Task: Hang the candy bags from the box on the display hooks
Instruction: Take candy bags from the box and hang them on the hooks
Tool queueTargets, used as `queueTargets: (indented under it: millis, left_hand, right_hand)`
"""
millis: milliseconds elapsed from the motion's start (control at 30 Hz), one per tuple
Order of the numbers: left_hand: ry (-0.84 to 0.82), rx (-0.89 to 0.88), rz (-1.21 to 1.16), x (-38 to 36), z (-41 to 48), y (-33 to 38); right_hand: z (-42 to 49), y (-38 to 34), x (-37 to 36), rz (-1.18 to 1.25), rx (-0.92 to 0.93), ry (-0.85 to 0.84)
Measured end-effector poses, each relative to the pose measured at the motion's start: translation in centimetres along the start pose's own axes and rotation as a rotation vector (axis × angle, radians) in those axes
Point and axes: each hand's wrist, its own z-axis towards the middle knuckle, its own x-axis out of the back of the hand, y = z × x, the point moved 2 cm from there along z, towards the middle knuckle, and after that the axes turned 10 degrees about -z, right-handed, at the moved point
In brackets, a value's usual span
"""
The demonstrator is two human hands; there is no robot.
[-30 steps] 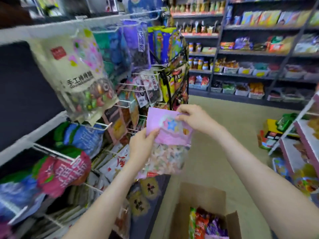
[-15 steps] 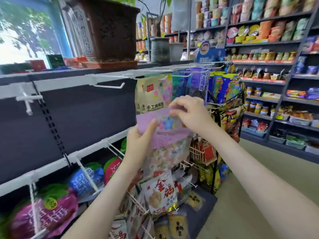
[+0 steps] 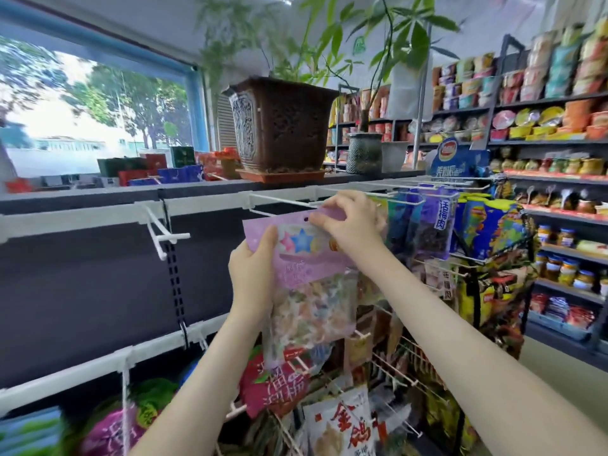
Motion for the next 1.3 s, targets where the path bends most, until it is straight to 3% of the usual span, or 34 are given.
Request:
queueTargets:
  millis: [233, 533, 800, 933, 1033, 1133, 1300]
  left_hand:
    - [-0.064, -0.005, 0.043, -0.4, 1.5, 0.4]
    - [0.036, -0.029, 0.149, 1.3, 3.4, -0.7]
    - [0.116, -0.116, 0.312, 2.5, 5.7, -0.8]
    - [0.13, -0.306, 0.619, 2.8, 5.6, -1.2]
    - [0.199, -0.691, 0.942, 2.9, 4.6, -2.3]
    - [0.068, -0.931, 1.12, 1.8, 2.2, -4.8]
    - [-0.306, -0.893, 1.007, -1.6, -4.2, -9.6]
  right_hand:
    - [1.4, 0.5, -1.9, 0.13, -0.026, 0.038]
    - [2.4, 0.2, -4.4, -0.064, -0.04, -0.033]
    - [3.9, -0.6, -9.1, -0.136, -0.067, 0.057]
    - [3.0, -0.2, -9.3, -0.288, 0.116, 0.126]
    - [1.3, 0.9, -9.0, -0.29, 0.306, 0.136]
    - [-1.3, 2.8, -8.0, -0.251, 0.398, 0.14]
    - [-7.5, 8.0, -4.7, -0.111, 0.298, 0.049]
